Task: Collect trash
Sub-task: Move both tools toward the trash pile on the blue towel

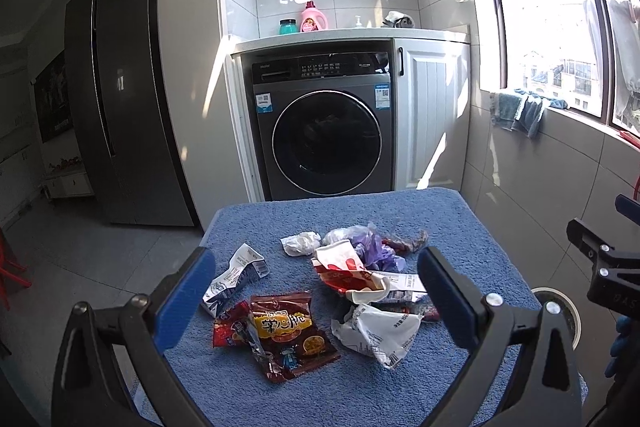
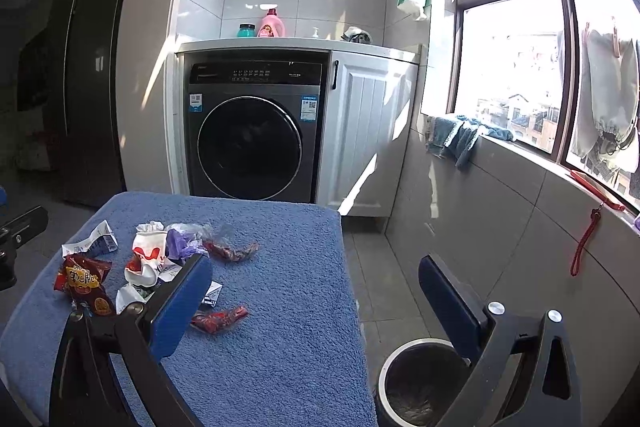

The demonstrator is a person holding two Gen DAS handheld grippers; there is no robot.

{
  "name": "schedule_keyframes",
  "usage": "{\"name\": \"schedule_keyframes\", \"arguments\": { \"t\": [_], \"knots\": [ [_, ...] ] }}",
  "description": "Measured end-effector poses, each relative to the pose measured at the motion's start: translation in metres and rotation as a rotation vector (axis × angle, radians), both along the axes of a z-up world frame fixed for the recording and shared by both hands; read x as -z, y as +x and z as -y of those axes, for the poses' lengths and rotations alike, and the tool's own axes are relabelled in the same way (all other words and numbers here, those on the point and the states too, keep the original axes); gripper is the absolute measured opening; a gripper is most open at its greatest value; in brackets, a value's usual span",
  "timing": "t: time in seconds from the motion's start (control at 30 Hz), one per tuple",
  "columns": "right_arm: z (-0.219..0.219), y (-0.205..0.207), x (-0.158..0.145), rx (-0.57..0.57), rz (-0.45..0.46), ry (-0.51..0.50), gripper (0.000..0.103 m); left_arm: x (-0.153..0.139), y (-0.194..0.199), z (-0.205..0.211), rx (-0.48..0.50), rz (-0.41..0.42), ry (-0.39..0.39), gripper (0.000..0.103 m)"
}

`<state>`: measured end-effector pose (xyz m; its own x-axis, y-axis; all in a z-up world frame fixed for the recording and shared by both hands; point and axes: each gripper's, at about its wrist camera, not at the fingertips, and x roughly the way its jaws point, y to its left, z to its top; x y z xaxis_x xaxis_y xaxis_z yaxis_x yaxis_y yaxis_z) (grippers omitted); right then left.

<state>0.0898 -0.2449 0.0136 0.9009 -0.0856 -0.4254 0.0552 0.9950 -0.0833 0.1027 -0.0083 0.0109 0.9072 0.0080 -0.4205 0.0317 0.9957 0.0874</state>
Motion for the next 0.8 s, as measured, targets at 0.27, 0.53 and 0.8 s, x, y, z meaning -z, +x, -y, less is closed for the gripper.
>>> {"name": "schedule_keyframes", "arguments": {
  "t": [0.27,0.53,0.8],
  "knots": [
    [0.006,0.017,-0.003,0.018,-0.004,0.016,0.103,0.000,0.028,0.000,0.007,-0.045,-0.011,0.102],
    [0.013,0.030,-0.003,-0.007,-0.003,0.050,0.103,0.002,0.041,-0.010,-0.014,-0.040,-0.008,0.102],
    [0.010,0.043,0.007,-0.089,-0.066,0.030,0.103,0.007,0.052,-0.045,-0.034,-0.093,-0.002,0.102]
  ]
}}
